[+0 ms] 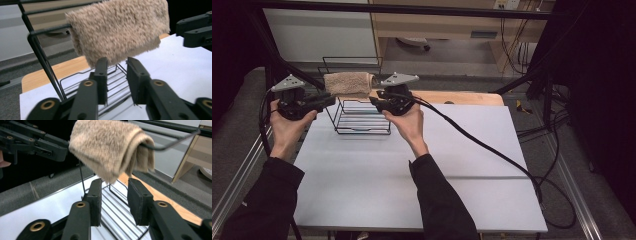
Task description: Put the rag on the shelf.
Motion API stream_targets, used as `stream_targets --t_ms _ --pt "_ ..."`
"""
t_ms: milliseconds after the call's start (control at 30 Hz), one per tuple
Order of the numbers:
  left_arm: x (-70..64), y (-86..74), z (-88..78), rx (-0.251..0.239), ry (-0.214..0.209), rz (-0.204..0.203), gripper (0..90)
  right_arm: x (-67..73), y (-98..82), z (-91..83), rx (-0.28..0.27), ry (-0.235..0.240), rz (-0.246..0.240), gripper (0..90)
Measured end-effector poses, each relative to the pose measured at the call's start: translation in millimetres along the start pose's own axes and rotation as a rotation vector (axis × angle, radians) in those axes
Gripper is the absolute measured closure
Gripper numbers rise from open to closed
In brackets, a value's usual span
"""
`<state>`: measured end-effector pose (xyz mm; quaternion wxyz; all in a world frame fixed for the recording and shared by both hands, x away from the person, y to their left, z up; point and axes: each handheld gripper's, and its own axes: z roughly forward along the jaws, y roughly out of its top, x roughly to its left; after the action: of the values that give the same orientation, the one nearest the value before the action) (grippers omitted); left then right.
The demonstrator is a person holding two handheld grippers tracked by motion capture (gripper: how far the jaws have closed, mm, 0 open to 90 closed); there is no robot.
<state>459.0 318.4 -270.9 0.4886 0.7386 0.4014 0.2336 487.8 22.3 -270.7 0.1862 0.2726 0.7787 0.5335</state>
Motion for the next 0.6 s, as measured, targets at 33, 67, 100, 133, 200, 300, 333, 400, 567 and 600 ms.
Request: stream_targets --t_ms 33,67,100,133,200,300,333,400,567,600 --pt "-2.3 -3.1 0.1 0.006 -0.004 0.003 64.8 -0.2 -2.6 -3.5 0.002 0.005 0.005 58.2" --pt "-4.6 -5.6 0.3 0.014 -0.006 0.008 62.4 -0.6 -5.7 -8.0 0.008 0.008 0.005 54.3" --pt "-6.2 -7.5 0.5 0.019 -0.007 0.012 60.4 -1.0 -8.3 -11.6 0.011 0.006 0.009 50.4" --pt "-8.5 -10.1 0.7 0.025 -0.011 0.013 58.4 -1.4 -10.2 -14.5 0.015 0.005 0.011 47.7" --pt "-14.2 -15.8 1.7 0.027 -0.026 0.018 53.8 -3.1 -16.5 -22.1 0.027 0.005 0.009 41.0" --pt "-23.3 -25.1 3.6 0.022 -0.044 0.026 47.0 -5.7 -25.2 -31.3 0.043 -0.005 0.004 33.5" --pt "-25.5 -27.6 4.4 0.023 -0.052 0.022 43.5 -7.3 -29.7 -36.0 0.047 -0.011 0.005 30.4" --pt "-32.2 -35.1 6.8 0.032 -0.070 0.027 39.4 -10.0 -37.0 -41.8 0.054 -0.014 0.023 24.9" --pt "-45.0 -54.5 13.4 0.063 -0.092 0.043 29.9 -20.7 -62.7 -61.3 0.087 -0.041 0.052 14.4" --pt "-47.0 -58.3 14.4 0.068 -0.092 0.044 28.6 -23.7 -68.0 -65.3 0.086 -0.042 0.064 12.1"
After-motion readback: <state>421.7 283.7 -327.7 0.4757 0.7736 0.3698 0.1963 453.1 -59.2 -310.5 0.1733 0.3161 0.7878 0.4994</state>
